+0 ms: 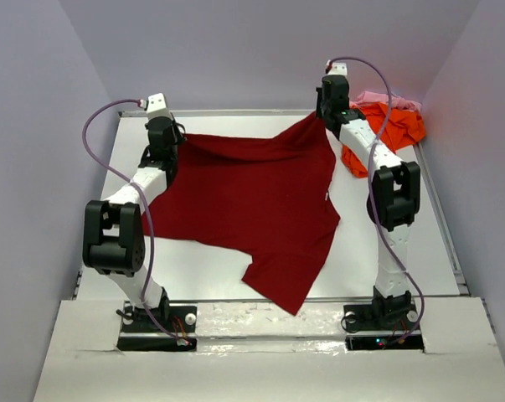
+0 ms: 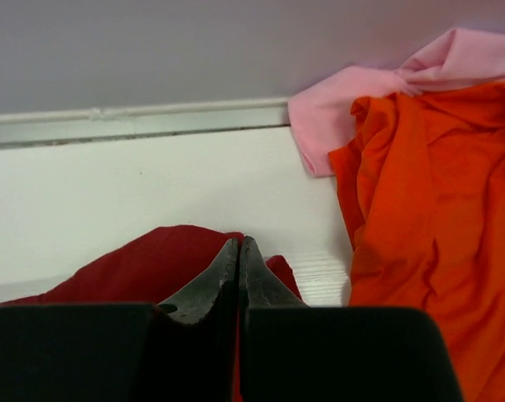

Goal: Fold and stack the t-shirts
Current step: Flatten the tshirt out

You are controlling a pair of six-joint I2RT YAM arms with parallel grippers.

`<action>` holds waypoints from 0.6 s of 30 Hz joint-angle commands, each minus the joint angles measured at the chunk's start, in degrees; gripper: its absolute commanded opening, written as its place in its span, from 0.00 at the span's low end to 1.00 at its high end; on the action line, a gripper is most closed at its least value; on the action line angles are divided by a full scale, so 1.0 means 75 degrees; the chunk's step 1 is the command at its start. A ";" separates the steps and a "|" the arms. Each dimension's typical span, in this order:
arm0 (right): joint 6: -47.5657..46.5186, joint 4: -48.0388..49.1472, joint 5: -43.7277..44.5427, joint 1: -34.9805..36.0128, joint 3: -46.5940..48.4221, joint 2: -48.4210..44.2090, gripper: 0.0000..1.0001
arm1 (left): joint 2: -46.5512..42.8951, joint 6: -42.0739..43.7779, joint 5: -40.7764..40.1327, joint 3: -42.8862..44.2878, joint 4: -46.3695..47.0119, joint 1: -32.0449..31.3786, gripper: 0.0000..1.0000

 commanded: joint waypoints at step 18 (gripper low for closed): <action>0.0932 0.0224 -0.0473 -0.0088 -0.2136 -0.1758 0.00 | 0.0063 -0.0351 0.0103 0.0014 0.0938 0.0269 0.00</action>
